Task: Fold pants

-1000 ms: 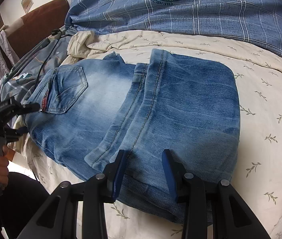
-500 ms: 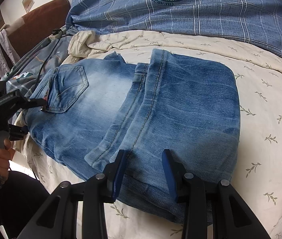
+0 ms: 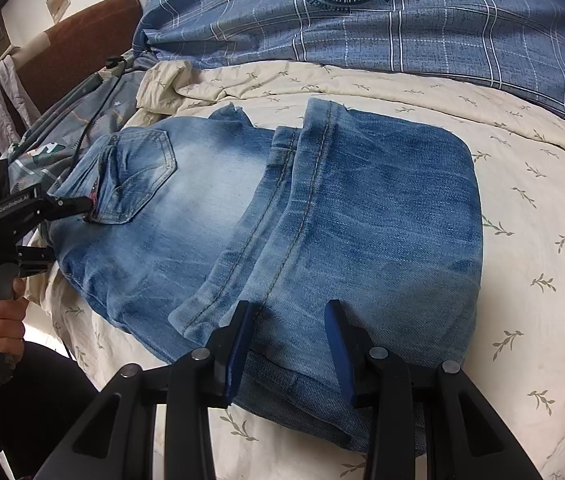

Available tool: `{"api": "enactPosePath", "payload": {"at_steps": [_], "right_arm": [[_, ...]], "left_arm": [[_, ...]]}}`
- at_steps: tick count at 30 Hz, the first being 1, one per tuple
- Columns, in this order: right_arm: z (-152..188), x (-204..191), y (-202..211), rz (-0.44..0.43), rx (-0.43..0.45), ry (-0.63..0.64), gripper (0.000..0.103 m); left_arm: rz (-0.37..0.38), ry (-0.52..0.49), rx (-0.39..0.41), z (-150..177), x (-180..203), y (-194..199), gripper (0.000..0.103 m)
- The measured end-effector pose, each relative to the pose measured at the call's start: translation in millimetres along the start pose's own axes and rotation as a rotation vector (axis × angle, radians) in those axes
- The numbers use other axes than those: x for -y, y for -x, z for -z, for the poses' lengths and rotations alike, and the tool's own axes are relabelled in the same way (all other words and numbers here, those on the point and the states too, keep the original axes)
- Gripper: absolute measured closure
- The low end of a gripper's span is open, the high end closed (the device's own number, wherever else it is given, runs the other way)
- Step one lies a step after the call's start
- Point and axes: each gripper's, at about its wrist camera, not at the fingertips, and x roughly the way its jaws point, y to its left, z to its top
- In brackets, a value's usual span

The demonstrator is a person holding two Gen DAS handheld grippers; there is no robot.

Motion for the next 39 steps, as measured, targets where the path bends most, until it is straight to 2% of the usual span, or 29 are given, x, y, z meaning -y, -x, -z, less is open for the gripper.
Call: {"api": "enactPosePath", "payload": {"at_steps": [4,8,14,15,17,18,21,27,31,35,39], "right_arm": [[0,0,0,0.0,0.0,0.001,0.062],[-1,-1,0,-0.002,0.0,0.001,0.062],[1,-2,1,-0.002,0.003,0.002,0.062],[1,-2,0,-0.001,0.003,0.003,0.062],[1,-2,1,-0.004,0.003,0.003,0.062],[1,-2,1,-0.006,0.003,0.001,0.062],[1,1,2,-0.017,0.002,-0.014,0.062],[-2,17,7,-0.085,0.001,-0.108,0.065],[-2,26,19,-0.118,0.053,-0.148,0.065],[-3,44,30,-0.195,0.105,-0.245,0.065],[-2,52,25,-0.19,0.094,-0.301,0.065]], "left_arm": [[-0.028,-0.036,0.021,0,8,-3,0.032],[-0.065,-0.075,0.018,-3,12,-11,0.033],[-0.065,0.006,0.031,-7,13,-15,0.031],[-0.067,0.009,0.039,-6,12,-13,0.034],[-0.087,0.004,0.058,-4,10,-8,0.048],[-0.107,0.002,0.065,-3,9,-6,0.064],[-0.1,-0.008,0.066,-5,8,-3,0.071],[-0.138,-0.14,0.117,1,30,9,0.082],[-0.144,-0.254,0.176,7,50,25,0.083],[-0.144,-0.381,0.252,19,78,46,0.083],[-0.14,-0.523,0.323,38,110,64,0.083]]}}
